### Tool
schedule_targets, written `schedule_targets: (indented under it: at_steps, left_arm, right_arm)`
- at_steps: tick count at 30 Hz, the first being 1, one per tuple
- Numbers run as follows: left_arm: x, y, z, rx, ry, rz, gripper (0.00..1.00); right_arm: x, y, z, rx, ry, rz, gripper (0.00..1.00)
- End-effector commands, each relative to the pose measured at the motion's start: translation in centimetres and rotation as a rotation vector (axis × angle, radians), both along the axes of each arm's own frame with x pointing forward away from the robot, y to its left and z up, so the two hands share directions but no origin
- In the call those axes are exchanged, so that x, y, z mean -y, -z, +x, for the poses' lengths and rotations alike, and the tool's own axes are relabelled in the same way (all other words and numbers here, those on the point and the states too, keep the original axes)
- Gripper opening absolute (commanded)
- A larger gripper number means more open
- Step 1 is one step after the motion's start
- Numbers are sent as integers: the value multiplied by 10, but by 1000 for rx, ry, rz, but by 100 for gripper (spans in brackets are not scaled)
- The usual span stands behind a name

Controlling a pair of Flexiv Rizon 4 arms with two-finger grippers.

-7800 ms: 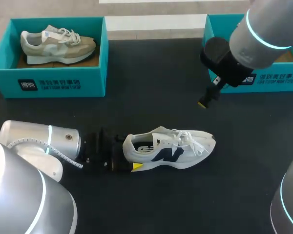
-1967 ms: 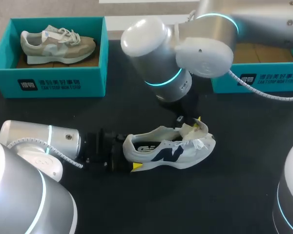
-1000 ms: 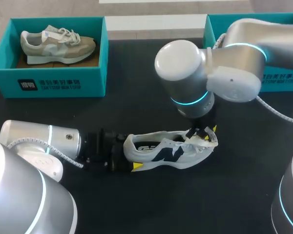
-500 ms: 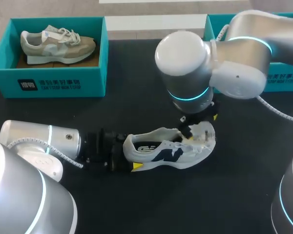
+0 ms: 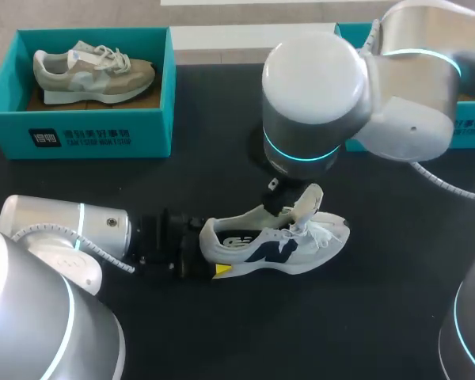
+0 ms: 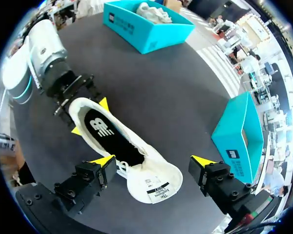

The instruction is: Take the shoe out of the shoebox, open the shoe tongue, remove and reinsert the insole, then place the shoe into the shoebox

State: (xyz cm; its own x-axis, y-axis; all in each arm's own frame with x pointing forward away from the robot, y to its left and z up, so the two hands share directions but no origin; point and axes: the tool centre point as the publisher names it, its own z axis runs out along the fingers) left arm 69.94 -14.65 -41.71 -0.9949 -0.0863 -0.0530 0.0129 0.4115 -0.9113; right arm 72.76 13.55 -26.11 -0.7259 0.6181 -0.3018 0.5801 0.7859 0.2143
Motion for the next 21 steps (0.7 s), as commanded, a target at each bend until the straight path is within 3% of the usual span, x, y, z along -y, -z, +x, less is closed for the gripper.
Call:
schedule_targets:
  at_steps: [1,2,4,9,21]
  left_arm:
    - [0,1,-1,0,0,2,0]
    - [0,1,-1,0,0,2,0]
    - [0,1,-1,0,0,2,0]
    - [0,1,-1,0,0,2,0]
    - [0,1,-1,0,0,2,0]
  right_arm:
    - [-19,-11,-6,-29,-163,-3,77]
    - [-26,-13,-8,-44,-207,-2,43]
    - [-40,-13,-12,-80,-291,-29,0]
    - [-60,-1,-24,-194,-405,-95,0]
    - [-60,-1,-24,-194,-405,-95,0]
